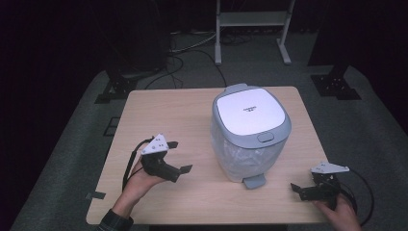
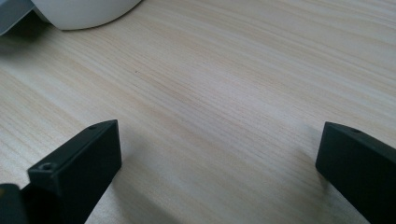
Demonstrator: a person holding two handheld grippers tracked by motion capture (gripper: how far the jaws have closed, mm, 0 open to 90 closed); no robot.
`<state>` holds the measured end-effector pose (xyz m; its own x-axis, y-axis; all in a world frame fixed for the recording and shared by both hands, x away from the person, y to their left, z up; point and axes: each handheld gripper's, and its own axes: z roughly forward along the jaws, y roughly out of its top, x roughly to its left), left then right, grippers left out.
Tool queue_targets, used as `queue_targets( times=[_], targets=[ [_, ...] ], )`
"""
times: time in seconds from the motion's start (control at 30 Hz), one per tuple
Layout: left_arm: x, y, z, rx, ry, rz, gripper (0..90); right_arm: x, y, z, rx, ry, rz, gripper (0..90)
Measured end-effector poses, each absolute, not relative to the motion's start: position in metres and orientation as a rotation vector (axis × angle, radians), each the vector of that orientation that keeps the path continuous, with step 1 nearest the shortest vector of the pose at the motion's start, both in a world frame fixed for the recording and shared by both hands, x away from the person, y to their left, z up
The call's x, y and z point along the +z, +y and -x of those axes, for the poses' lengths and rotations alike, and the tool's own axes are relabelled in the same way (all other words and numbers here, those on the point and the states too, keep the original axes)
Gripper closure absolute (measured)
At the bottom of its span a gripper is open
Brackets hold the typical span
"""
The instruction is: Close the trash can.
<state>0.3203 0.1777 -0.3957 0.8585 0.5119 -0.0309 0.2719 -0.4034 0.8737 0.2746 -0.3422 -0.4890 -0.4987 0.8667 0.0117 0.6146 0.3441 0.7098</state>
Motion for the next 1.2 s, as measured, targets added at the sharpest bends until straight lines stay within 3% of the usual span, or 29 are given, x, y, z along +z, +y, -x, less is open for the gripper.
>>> queue_targets(
  times=[1.2],
  targets=[
    [-0.466, 0.212, -0.307, 0.285, 0.75, -2.221, 0.2, -0.489, -0.342, -0.275, 0.944, 2.245, -1.306, 0.0]
  ],
)
